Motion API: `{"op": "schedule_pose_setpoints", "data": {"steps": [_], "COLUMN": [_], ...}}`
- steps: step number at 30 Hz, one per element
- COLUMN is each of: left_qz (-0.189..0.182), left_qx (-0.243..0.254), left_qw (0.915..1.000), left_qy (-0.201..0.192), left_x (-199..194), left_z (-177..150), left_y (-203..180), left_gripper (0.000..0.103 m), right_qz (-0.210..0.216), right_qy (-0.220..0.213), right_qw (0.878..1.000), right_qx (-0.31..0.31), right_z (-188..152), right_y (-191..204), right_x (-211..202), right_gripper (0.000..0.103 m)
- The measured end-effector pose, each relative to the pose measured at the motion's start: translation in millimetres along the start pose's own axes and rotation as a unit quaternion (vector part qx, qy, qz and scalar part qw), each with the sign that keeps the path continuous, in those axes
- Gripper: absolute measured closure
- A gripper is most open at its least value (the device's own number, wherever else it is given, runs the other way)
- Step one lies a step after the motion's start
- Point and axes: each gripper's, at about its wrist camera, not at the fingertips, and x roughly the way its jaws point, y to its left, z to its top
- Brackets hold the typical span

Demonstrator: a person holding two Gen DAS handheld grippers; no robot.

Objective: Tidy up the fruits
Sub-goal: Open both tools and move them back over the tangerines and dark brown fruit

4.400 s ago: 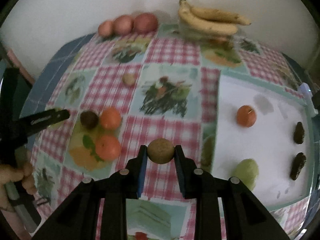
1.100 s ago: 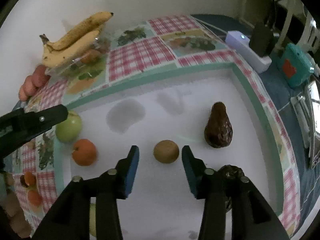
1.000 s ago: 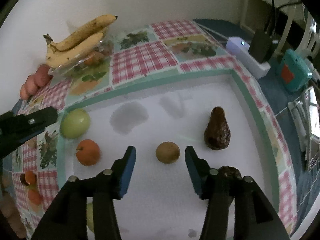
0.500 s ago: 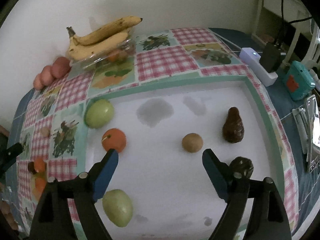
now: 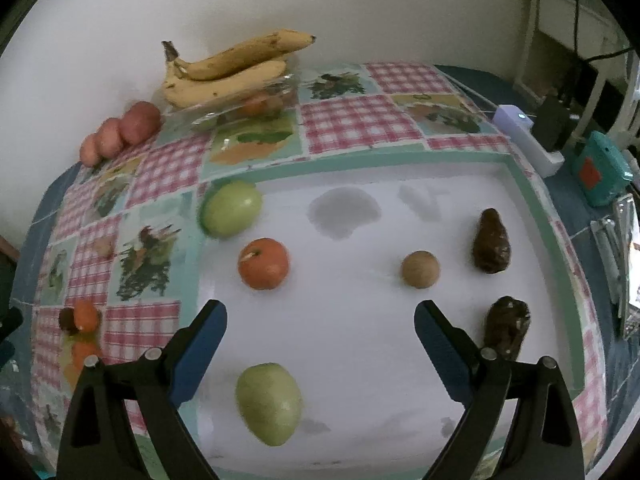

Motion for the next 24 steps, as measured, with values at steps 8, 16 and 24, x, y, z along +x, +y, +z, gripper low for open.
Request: {"op": "schedule_pose_setpoints", "data": {"steps": [8, 16, 24], "left_qz": [-0.009, -0.005, 0.003], "left_qx": [-0.011, -0.028, -0.011], "left_qw": [0.9999, 0.9995, 0.9997], "left_qy": [0.001, 0.015, 0.023], "left_x": [4.4, 16.2, 23.4], "left_z": [13.2, 18.6, 22.4], "left_y": [11.1, 28.1, 29.6], "left_gripper": [0.000, 0.000, 0.000], "right_qz": [0.014, 0.052, 0.099], "right_qy": [-0.022, -0.038, -0.029], "right_qw": [1.000, 0.997, 0.992], "right_qx": [-0.013, -0.031, -0.072], "right_z": [4.1, 9.2, 1.9], "right_y": [21.3, 58.5, 105.0], "right_x": [-9.6, -21.7, -24.7], "right_gripper": [0.008, 0.008, 0.008]}}
